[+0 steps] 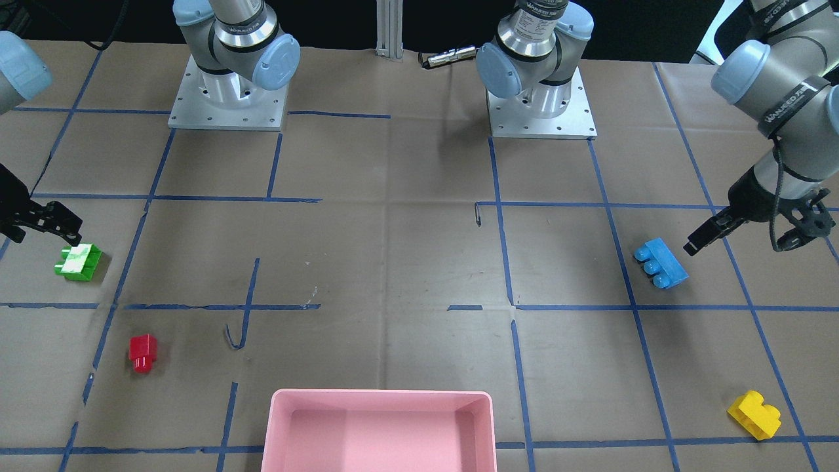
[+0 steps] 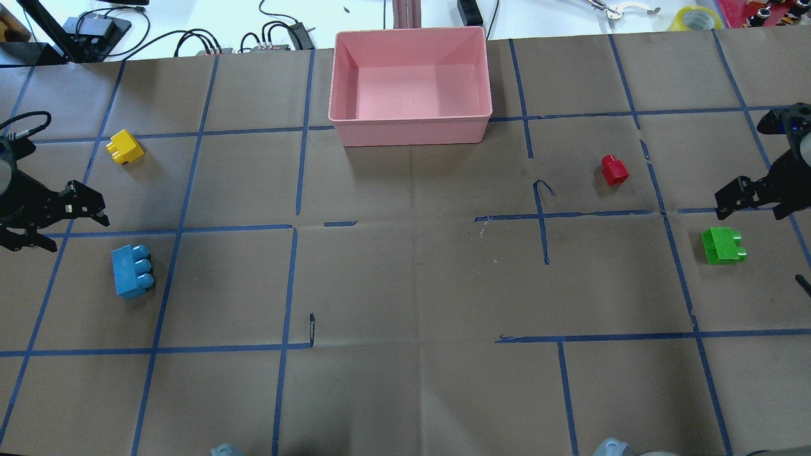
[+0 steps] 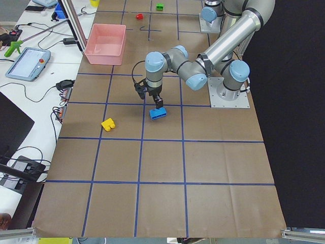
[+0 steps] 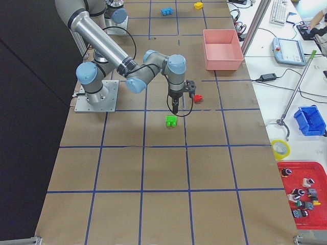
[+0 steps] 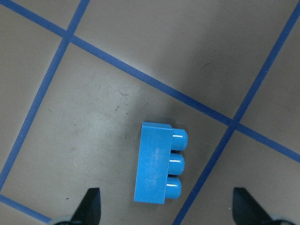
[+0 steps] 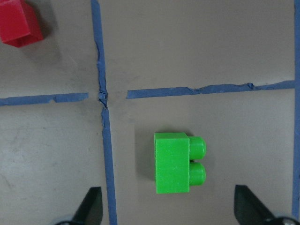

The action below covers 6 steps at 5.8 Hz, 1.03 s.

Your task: Put all blocks into box

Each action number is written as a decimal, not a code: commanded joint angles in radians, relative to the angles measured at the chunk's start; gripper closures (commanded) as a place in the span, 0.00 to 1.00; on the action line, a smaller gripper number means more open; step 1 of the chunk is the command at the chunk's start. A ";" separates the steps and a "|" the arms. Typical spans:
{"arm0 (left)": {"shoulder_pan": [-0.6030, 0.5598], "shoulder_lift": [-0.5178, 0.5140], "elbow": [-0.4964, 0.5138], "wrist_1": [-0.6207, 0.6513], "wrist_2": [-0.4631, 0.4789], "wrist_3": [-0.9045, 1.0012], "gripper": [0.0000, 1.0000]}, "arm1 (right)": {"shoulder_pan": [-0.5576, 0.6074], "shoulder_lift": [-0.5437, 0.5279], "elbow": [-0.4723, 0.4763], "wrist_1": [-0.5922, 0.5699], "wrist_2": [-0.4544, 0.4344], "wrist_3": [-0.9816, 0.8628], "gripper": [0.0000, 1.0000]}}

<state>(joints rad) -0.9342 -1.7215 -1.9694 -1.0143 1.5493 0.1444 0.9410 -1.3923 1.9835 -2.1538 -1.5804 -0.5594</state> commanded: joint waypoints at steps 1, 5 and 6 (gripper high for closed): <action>0.000 -0.077 -0.042 0.095 0.000 -0.008 0.01 | -0.031 0.059 0.014 -0.004 0.003 -0.004 0.00; -0.008 -0.179 -0.049 0.224 -0.001 -0.034 0.01 | -0.031 0.113 0.078 -0.202 0.008 -0.004 0.00; -0.009 -0.184 -0.052 0.224 -0.002 -0.039 0.01 | -0.033 0.125 0.081 -0.202 0.008 -0.005 0.00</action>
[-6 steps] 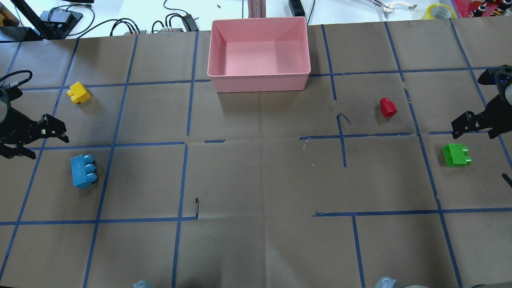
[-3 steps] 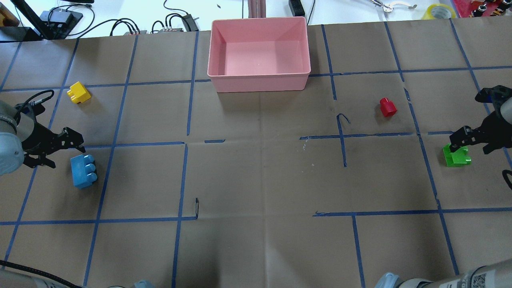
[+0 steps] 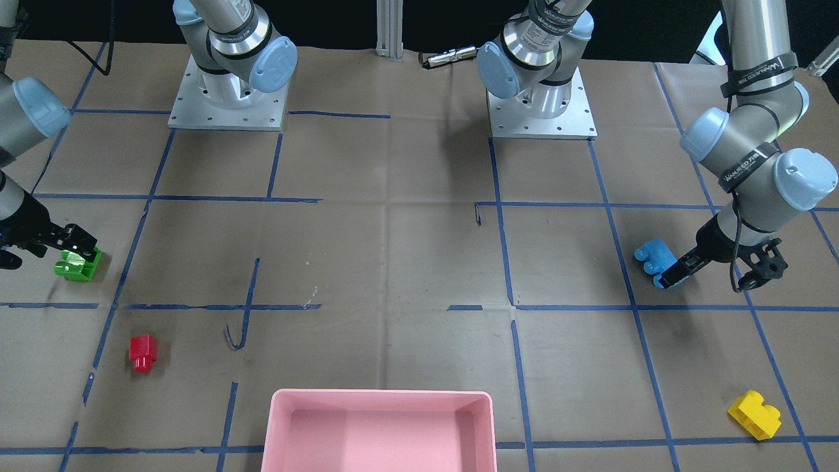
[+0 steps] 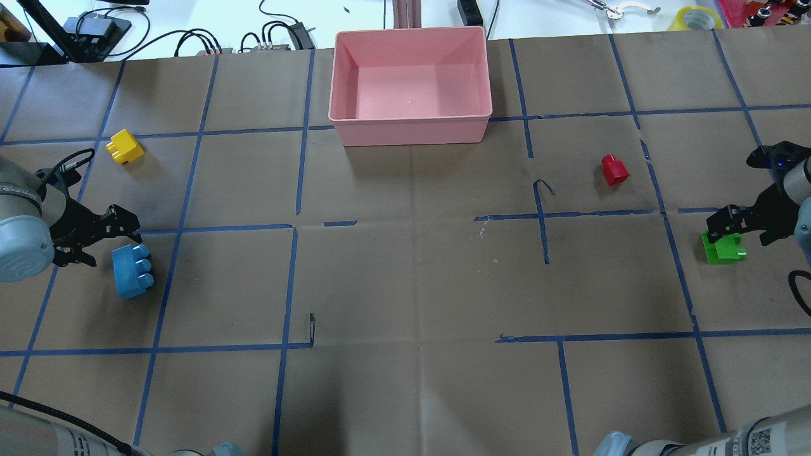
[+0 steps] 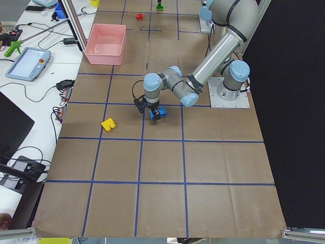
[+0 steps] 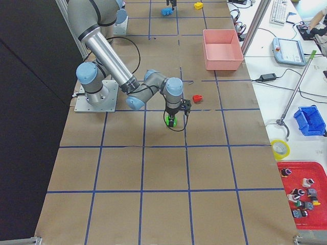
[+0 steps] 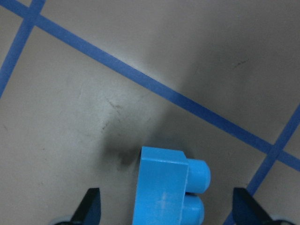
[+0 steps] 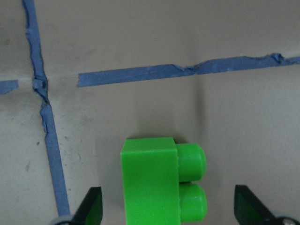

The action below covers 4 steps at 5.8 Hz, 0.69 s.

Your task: Put all blocks into box

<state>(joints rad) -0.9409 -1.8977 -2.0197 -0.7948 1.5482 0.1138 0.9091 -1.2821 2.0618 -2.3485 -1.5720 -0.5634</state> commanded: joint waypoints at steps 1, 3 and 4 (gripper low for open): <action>-0.003 -0.011 -0.032 0.025 0.000 -0.006 0.01 | -0.001 0.013 0.012 -0.006 -0.002 -0.001 0.00; 0.001 -0.024 -0.050 0.109 0.001 0.012 0.01 | -0.001 0.018 0.018 -0.023 0.001 0.000 0.00; 0.001 -0.021 -0.071 0.111 0.003 0.010 0.01 | -0.001 0.018 0.020 -0.023 0.001 0.000 0.00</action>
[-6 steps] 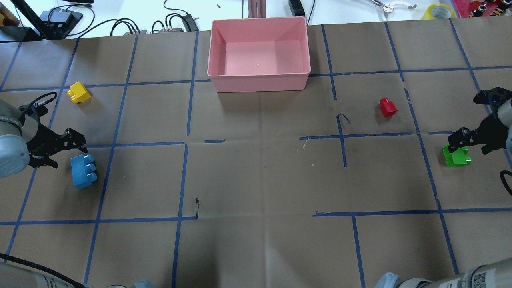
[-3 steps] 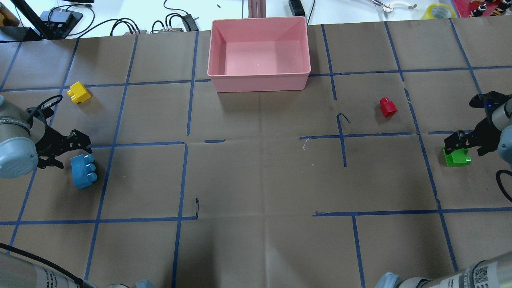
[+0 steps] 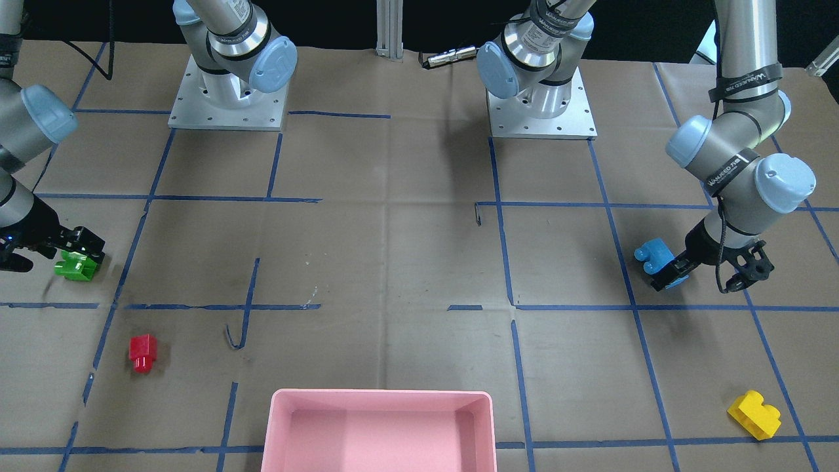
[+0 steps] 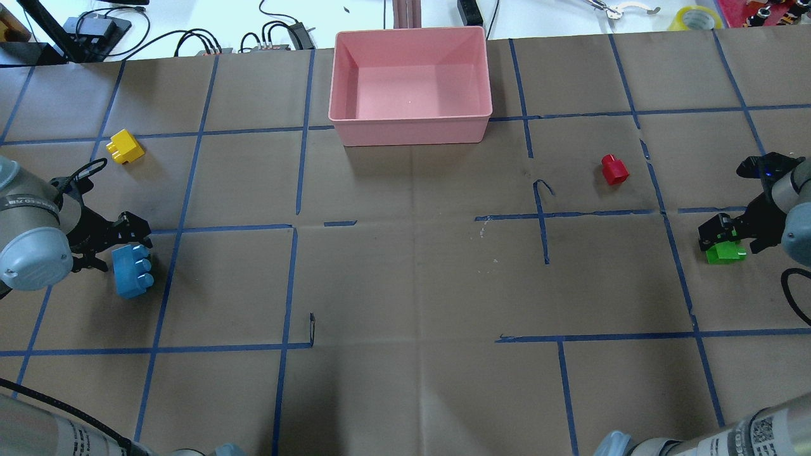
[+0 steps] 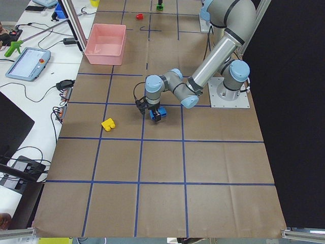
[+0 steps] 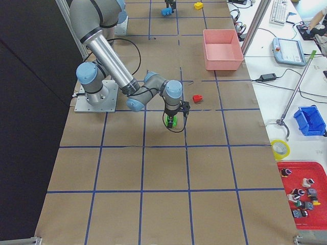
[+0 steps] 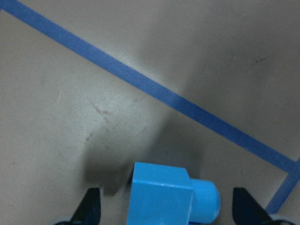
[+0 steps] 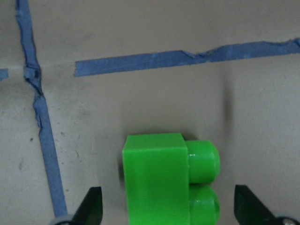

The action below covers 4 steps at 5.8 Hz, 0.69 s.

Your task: Put all blocks into box

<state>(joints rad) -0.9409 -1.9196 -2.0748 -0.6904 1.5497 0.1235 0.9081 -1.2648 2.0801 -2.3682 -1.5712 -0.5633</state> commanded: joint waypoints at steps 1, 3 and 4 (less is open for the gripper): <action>0.001 0.002 -0.027 0.006 0.001 0.002 0.01 | 0.000 0.001 0.000 -0.005 0.000 0.000 0.00; 0.004 0.001 -0.027 0.008 0.000 0.005 0.03 | 0.000 0.007 -0.002 -0.063 0.000 -0.001 0.02; 0.004 0.004 -0.025 0.006 0.003 0.005 0.07 | 0.000 0.007 0.000 -0.063 0.000 -0.001 0.01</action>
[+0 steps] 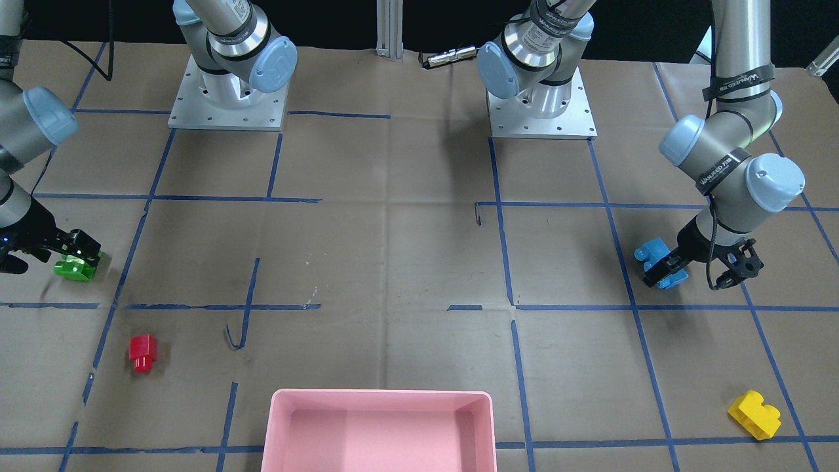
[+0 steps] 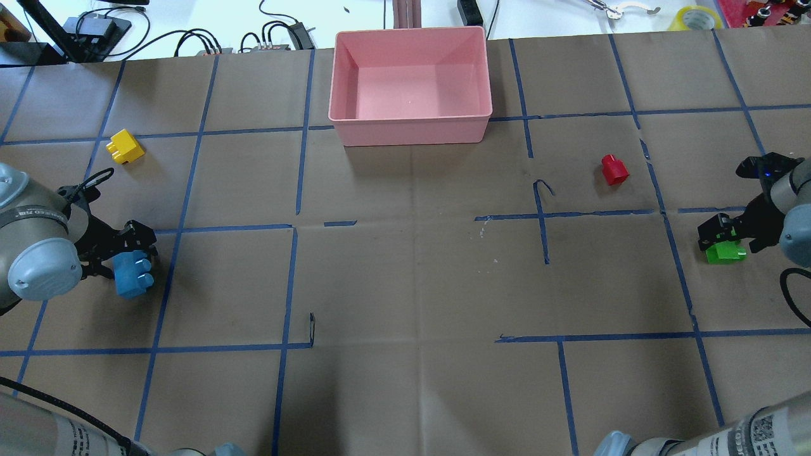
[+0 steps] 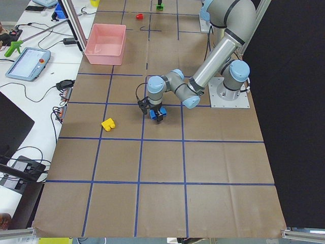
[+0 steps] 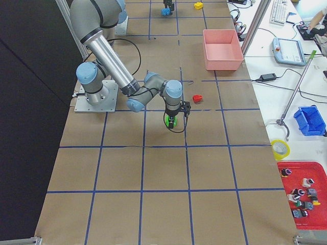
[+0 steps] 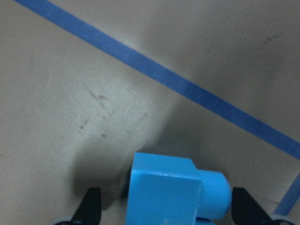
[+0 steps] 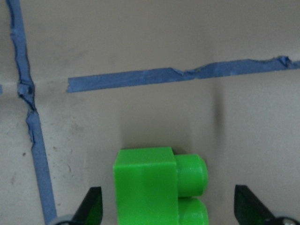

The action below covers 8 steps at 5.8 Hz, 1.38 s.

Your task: Put all blocks into box

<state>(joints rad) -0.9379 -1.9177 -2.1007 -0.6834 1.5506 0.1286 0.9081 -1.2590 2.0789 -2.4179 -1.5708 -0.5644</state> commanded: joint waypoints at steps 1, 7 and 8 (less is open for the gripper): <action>0.001 0.005 0.001 -0.002 0.002 -0.001 0.24 | 0.000 0.003 0.003 -0.013 0.000 0.001 0.01; -0.016 0.057 0.119 -0.141 -0.009 0.038 0.83 | 0.000 0.001 0.017 -0.018 0.000 0.001 0.68; -0.031 0.074 0.275 -0.362 -0.009 0.055 0.84 | 0.000 0.000 0.010 -0.017 0.000 0.003 0.80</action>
<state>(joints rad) -0.9579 -1.8613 -1.9546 -0.8672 1.5413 0.1636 0.9081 -1.2582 2.0940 -2.4353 -1.5709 -0.5625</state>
